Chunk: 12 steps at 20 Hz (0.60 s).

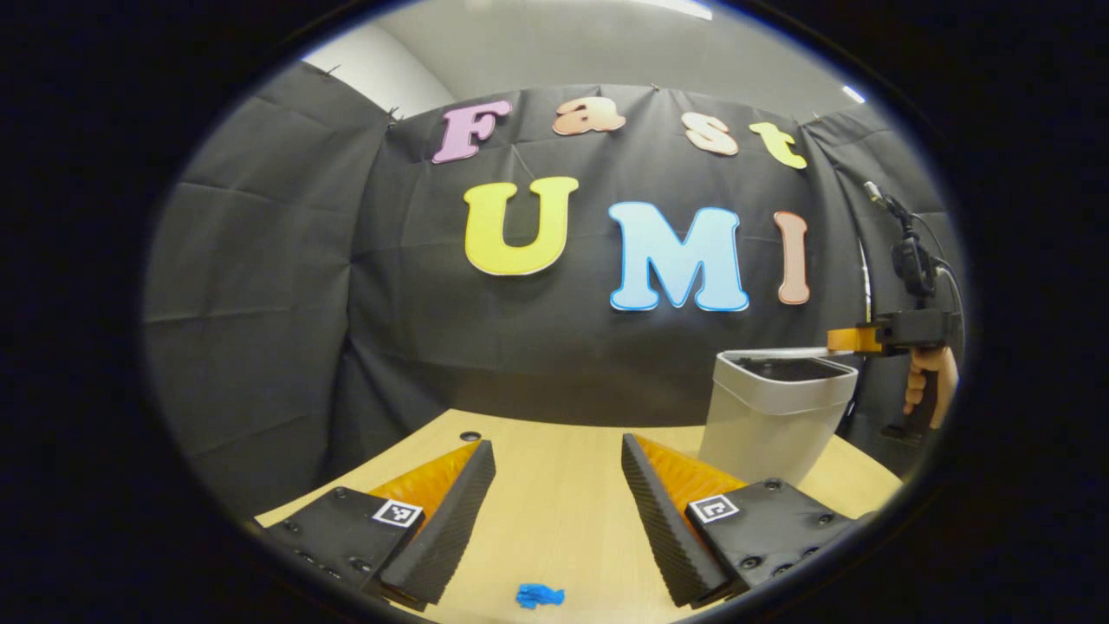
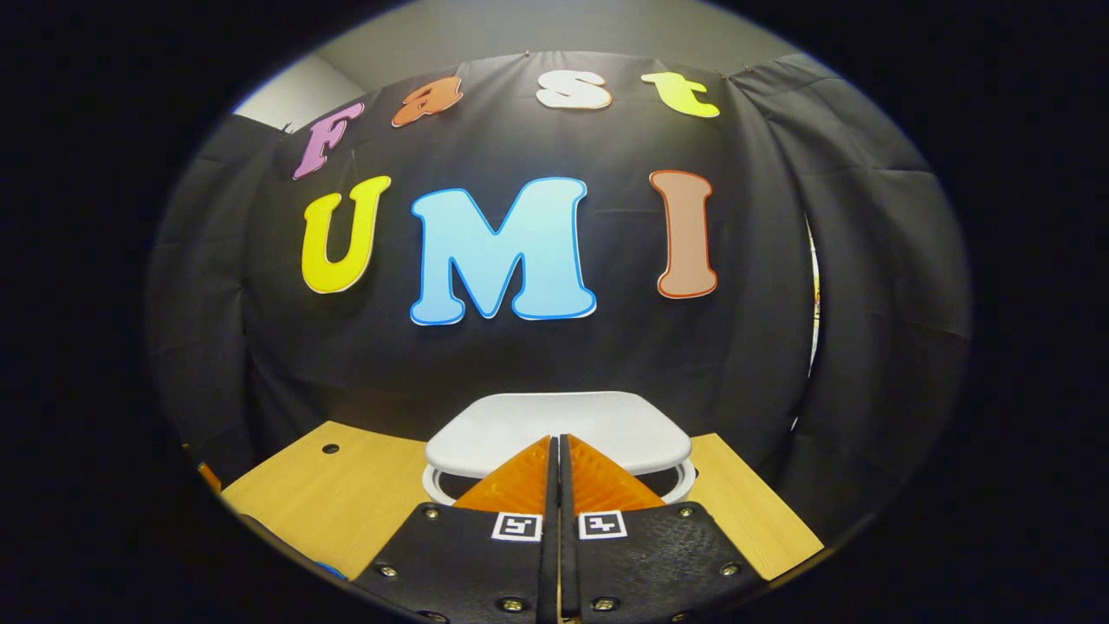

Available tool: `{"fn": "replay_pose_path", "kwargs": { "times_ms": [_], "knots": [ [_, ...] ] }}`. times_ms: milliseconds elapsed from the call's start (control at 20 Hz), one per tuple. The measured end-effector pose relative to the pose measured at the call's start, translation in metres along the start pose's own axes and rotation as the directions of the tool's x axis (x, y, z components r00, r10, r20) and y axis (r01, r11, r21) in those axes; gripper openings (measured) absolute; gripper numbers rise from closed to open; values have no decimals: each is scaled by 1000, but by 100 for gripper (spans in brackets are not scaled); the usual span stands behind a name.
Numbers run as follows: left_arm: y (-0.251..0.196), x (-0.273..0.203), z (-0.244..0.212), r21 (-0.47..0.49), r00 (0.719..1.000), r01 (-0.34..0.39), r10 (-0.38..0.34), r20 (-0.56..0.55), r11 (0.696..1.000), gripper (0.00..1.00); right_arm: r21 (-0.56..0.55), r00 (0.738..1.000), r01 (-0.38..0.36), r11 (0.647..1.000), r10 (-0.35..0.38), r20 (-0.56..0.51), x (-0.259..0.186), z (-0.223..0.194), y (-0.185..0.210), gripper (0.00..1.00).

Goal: Press the lid of the desktop garbage bin to open it, pick up the crumpled paper on the desktop and throw it into the bin, then pick up the pop can on the desktop and drop it into the bin, and finally close the garbage bin lid.

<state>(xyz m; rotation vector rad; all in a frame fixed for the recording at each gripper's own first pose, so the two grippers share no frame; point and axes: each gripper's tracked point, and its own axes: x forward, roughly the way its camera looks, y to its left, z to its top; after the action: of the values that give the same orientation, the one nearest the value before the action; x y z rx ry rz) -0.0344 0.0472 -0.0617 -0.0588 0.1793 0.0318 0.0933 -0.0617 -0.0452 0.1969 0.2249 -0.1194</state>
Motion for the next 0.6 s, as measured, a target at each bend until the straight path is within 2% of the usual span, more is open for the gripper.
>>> {"fn": "replay_pose_path", "kwargs": {
  "times_ms": [300,600],
  "knots": [
    [9,-2,-22,13,999,-14,15,-45,1000,96,-20,1000,4,1000,-3,31,-19,3,2,1],
    [10,3,-67,45,990,5,1,-140,999,97,-49,998,23,999,-20,57,-44,-2,5,1]
  ]
}}
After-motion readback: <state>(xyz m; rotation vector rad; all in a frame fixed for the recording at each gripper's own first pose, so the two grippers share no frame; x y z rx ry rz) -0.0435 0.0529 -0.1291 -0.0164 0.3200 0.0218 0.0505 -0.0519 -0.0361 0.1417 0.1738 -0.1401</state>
